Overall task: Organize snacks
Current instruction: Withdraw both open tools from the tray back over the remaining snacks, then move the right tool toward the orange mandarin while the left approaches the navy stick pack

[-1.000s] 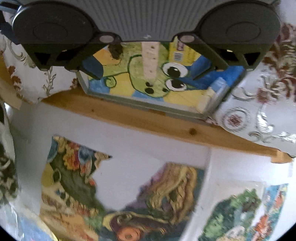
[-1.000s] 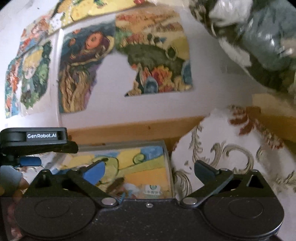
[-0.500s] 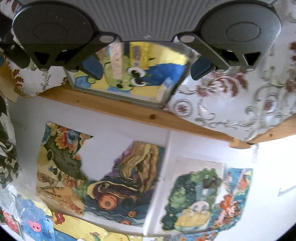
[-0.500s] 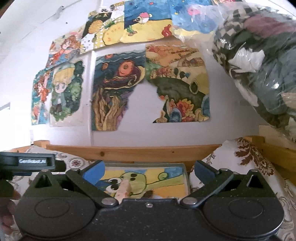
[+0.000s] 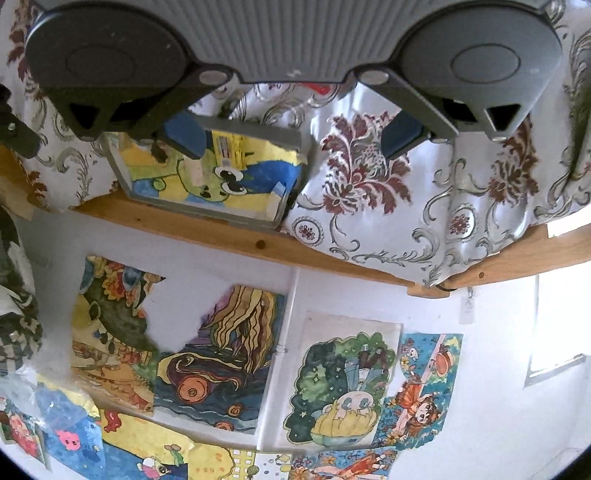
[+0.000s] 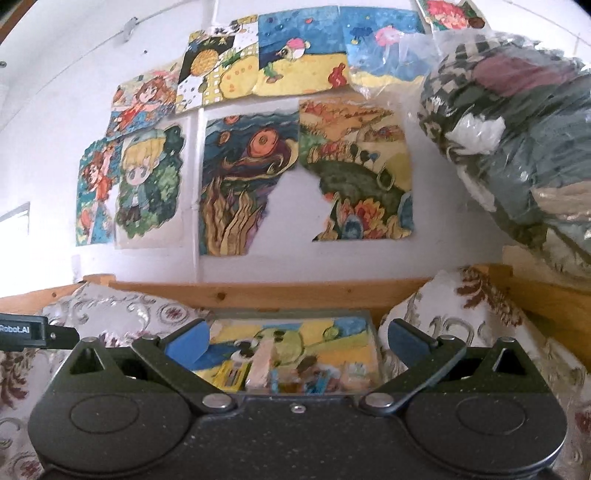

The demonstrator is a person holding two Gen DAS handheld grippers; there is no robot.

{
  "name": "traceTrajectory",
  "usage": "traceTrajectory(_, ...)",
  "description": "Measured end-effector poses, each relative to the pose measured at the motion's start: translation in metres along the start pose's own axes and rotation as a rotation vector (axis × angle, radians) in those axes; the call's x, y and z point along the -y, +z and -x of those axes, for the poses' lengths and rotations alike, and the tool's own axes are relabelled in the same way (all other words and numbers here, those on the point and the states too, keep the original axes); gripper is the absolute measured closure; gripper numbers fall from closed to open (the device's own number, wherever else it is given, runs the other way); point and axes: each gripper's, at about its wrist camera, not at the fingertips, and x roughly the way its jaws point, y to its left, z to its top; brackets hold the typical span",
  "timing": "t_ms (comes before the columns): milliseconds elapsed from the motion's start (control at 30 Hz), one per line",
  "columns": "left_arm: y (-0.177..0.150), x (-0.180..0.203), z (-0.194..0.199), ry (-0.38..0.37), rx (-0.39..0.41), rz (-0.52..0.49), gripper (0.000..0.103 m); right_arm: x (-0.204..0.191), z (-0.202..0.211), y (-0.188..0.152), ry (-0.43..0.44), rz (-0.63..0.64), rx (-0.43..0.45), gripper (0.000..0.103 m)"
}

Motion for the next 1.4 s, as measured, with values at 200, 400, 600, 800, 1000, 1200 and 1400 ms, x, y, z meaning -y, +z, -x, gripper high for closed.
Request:
traceTrajectory(200,-0.022,-0.012,0.02,-0.011,-0.013,-0.03,0.0,-0.018,0.018,-0.014,0.059,0.015,-0.053,0.001)
traceTrajectory(400,-0.042,-0.023,0.028,0.004,-0.047,-0.04,0.0,-0.038,0.03,-0.03,0.137,0.021,-0.142,0.001)
traceTrajectory(600,-0.058,-0.032,0.026,0.009,-0.114,-0.056,0.0,-0.058,0.038,-0.043,0.188,0.059,-0.213,0.001)
traceTrajectory(800,-0.075,-0.039,0.016,0.035,-0.224,-0.057,0.0,-0.075,0.033,-0.056,0.217,0.111,-0.316,0.001)
traceTrajectory(1000,-0.082,-0.046,0.011,0.066,-0.266,-0.045,0.0,-0.084,0.026,-0.066,0.205,0.156,-0.379,0.001)
traceTrajectory(1200,-0.09,-0.048,0.007,0.083,-0.298,-0.056,0.0,-0.084,0.019,-0.073,0.201,0.146,-0.434,0.001)
traceTrajectory(1400,-0.095,-0.048,0.002,0.099,-0.328,-0.065,0.0,-0.084,0.013,-0.078,0.192,0.144,-0.478,0.001)
